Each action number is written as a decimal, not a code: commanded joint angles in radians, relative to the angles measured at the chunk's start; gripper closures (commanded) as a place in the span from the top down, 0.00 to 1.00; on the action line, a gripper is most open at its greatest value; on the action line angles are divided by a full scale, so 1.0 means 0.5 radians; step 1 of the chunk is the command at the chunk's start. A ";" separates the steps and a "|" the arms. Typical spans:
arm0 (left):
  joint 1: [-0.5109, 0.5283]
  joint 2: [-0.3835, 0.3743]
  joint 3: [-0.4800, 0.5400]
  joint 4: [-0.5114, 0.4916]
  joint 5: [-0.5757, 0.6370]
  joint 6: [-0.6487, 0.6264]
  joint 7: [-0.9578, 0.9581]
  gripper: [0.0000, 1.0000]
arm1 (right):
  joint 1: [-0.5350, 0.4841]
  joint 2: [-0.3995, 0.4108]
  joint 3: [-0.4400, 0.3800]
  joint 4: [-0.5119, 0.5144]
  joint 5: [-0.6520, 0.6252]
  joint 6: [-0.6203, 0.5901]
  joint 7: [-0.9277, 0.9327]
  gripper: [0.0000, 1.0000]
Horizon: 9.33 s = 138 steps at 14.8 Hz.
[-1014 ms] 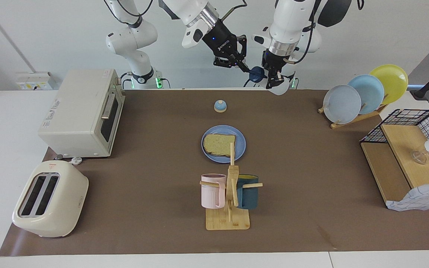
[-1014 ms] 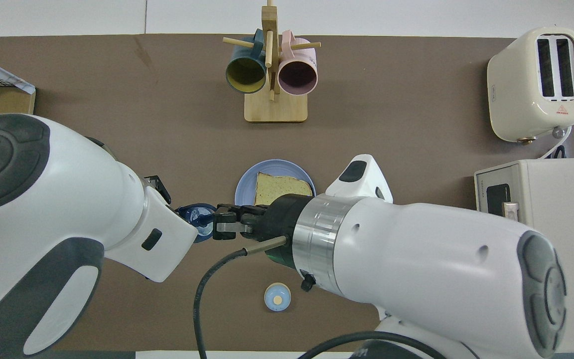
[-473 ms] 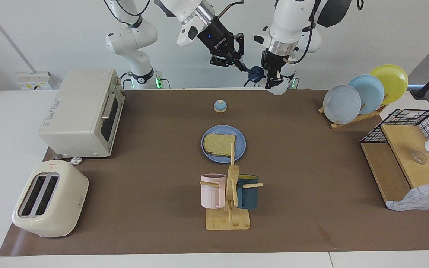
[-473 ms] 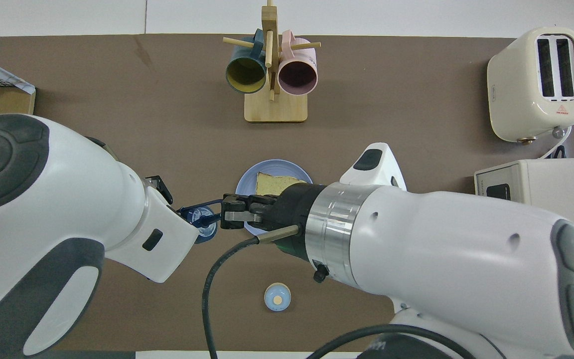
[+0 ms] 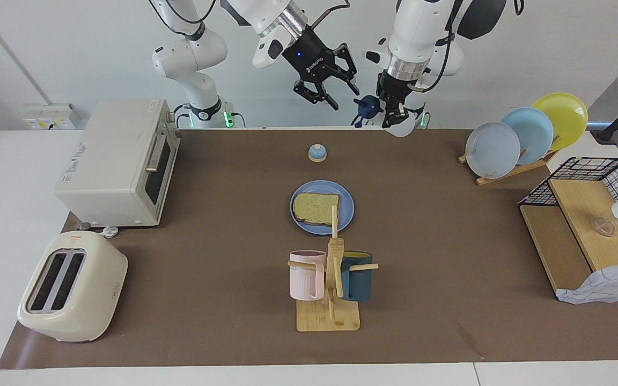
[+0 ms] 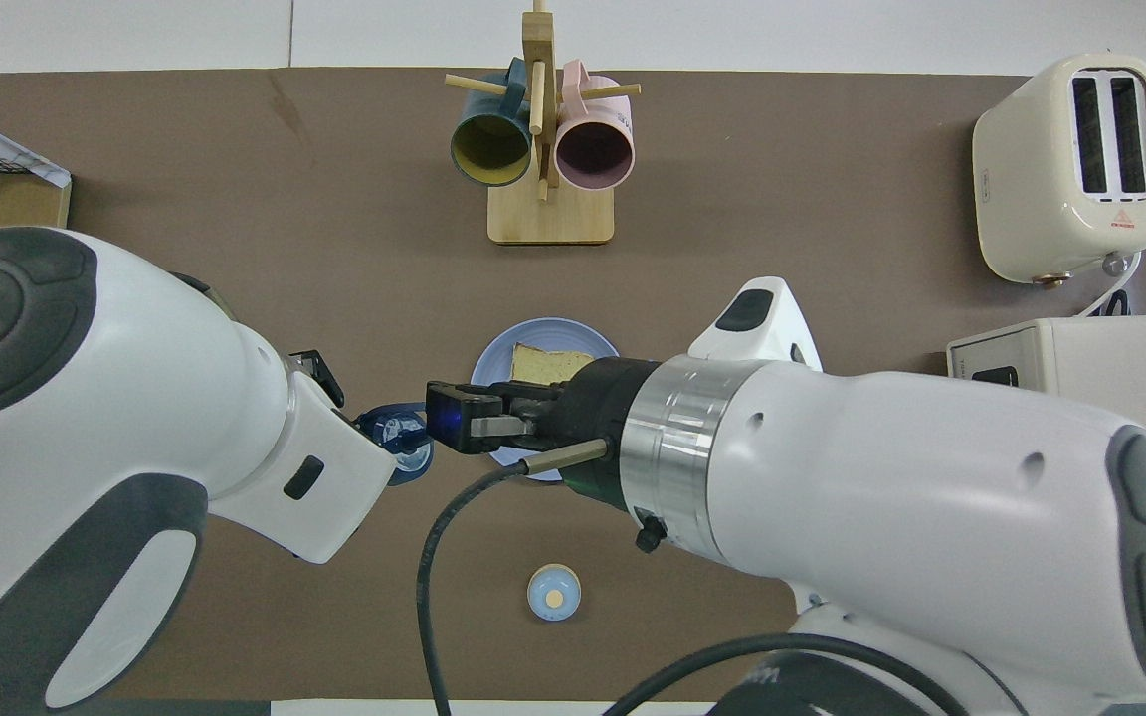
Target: Put bread on plate and add seasoning
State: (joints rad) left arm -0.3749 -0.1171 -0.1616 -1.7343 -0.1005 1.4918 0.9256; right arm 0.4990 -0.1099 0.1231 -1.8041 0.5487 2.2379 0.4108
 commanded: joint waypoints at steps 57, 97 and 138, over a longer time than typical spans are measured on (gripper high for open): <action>-0.803 0.832 -0.186 0.087 1.618 -0.118 -1.173 0.03 | -1.041 0.161 -0.421 0.375 -1.107 -1.423 -0.907 1.00; -0.815 1.207 0.026 0.026 2.511 -0.189 -1.311 0.00 | -1.059 0.143 -0.436 0.365 -1.103 -1.445 -0.914 1.00; -1.024 1.213 0.032 -0.001 2.391 -0.272 -1.311 0.00 | -1.059 0.140 -0.436 0.365 -1.103 -1.445 -0.914 1.00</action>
State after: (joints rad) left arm -0.9187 0.4995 -0.1513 -1.7330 1.0968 1.3596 0.2771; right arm -0.0214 -0.0249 -0.1001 -1.6089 -0.0194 1.5130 -0.0554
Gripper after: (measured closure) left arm 0.648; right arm 0.000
